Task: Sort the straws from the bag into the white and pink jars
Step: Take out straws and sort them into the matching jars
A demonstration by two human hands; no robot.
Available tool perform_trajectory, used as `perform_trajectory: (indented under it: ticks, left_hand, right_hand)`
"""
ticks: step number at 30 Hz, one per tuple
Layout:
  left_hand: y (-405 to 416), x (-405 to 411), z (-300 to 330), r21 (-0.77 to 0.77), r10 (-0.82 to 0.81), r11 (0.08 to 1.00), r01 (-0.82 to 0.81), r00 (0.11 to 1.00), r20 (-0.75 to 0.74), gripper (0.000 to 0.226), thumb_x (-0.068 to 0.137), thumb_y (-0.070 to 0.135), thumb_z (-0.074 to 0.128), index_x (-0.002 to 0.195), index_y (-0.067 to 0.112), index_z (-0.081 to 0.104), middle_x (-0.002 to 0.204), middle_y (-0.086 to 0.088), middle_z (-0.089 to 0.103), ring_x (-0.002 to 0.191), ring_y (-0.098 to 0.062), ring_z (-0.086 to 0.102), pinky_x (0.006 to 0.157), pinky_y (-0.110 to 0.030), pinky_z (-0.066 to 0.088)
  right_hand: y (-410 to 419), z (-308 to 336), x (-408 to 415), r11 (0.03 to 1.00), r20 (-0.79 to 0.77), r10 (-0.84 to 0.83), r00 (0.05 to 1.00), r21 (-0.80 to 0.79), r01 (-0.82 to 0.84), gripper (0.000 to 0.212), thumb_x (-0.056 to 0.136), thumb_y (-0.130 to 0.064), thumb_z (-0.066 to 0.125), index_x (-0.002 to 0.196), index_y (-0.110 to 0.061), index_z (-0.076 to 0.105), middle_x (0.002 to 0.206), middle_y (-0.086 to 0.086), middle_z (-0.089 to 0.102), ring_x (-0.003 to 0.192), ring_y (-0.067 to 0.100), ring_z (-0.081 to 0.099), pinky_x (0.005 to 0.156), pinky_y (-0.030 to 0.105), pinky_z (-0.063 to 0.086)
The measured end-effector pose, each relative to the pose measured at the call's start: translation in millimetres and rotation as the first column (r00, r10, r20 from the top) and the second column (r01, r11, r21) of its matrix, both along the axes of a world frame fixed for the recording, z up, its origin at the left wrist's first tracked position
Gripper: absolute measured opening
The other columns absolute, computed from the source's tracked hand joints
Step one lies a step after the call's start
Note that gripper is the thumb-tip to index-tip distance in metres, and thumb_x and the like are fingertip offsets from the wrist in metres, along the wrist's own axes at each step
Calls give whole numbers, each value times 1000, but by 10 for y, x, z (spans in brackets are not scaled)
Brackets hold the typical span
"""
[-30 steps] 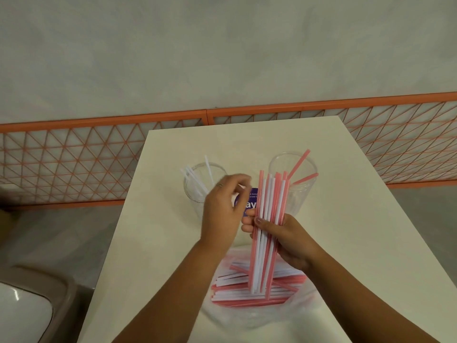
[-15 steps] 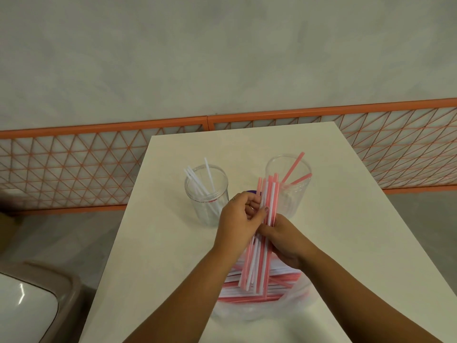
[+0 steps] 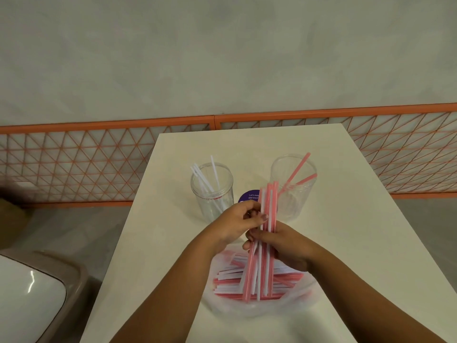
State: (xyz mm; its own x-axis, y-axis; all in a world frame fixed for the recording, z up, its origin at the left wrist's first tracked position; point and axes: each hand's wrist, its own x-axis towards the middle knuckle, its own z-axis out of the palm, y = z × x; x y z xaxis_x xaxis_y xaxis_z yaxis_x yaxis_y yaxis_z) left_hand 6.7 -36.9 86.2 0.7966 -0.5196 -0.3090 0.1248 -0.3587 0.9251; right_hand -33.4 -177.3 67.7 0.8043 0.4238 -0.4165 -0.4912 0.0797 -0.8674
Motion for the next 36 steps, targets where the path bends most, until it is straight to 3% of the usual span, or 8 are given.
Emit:
perform_trajectory:
  ticks: [3, 7, 11, 15, 18, 23, 32, 36]
  left_hand:
    - [-2, -41, -20, -36, 10, 999, -11, 1000, -27, 24, 94, 23, 52, 114, 12, 59, 101, -14, 62, 91, -16, 58, 80, -23, 50]
    - [-45, -111, -65, -136, 194, 970, -199, 980, -53, 16, 94, 21, 52, 101, 10, 61, 76, -2, 58, 60, -11, 53, 48, -26, 44]
    - [-98, -142, -77, -193, 327, 921, -338, 941, -86, 13, 94, 21, 53, 95, 11, 62, 68, 2, 58, 55, -12, 51, 36, -21, 35]
    - [-102, -134, -74, -234, 436, 870, -434, 899, -46, 17, 93, 18, 54, 97, 5, 64, 71, -15, 58, 52, -22, 52, 46, -32, 47]
    - [-99, -124, -97, -226, 491, 847, -481, 871, -13, 13, 91, 17, 58, 90, 9, 68, 65, -4, 64, 53, -18, 57, 63, -41, 53]
    - [-137, -94, -66, -249, 548, 805, -538, 836, -36, 11, 90, 12, 58, 84, 9, 66, 68, -6, 67, 51, -19, 60, 48, -30, 50]
    - [33, 326, 341, -496, 673, 624, -603, 738, -50, 15, 94, 8, 50, 83, 8, 60, 69, 0, 73, 67, -16, 71, 60, -21, 56]
    - [149, 513, 600, -593, 783, 525, -611, 619, 57, 15, 95, 11, 49, 84, 13, 60, 72, 0, 72, 72, -16, 71, 66, -26, 57]
  right_hand:
    - [-4, 19, 1, 1000, -10, 12, 1000, 20, -11, 19, 97, -15, 46, 114, -17, 53, 95, 9, 58, 88, 16, 66, 90, 37, 53]
    - [38, 14, -7, 998, -18, -42, 999, 36, 43, 17, 98, -22, 44, 111, -18, 54, 92, 8, 58, 79, 11, 68, 80, 31, 56]
    - [83, -18, -26, 985, -16, -150, 989, 88, 151, 17, 96, -22, 46, 107, -14, 57, 87, 8, 60, 73, 12, 69, 73, 26, 58]
    - [105, -53, -62, 969, -16, -213, 977, 124, 213, 20, 95, -22, 49, 104, -7, 59, 78, 5, 63, 72, 17, 67, 73, 30, 57]
    - [120, -66, -77, 963, 14, -248, 969, 111, 245, 22, 95, -21, 50, 105, -4, 59, 77, 6, 64, 70, 18, 66, 71, 29, 56]
    - [79, -41, -79, 945, 68, -317, 946, 111, 308, 23, 96, -13, 48, 112, -4, 61, 80, 8, 69, 73, 19, 69, 68, 24, 56]
    - [19, -50, -42, 969, 132, -245, 960, -5, 248, 18, 96, -13, 46, 94, -1, 59, 69, 5, 63, 64, 15, 63, 67, 25, 55]
    - [-5, -84, 34, 959, 128, -281, 951, 2, 283, 15, 96, -12, 46, 98, -3, 59, 66, 5, 58, 57, 13, 58, 71, 30, 54]
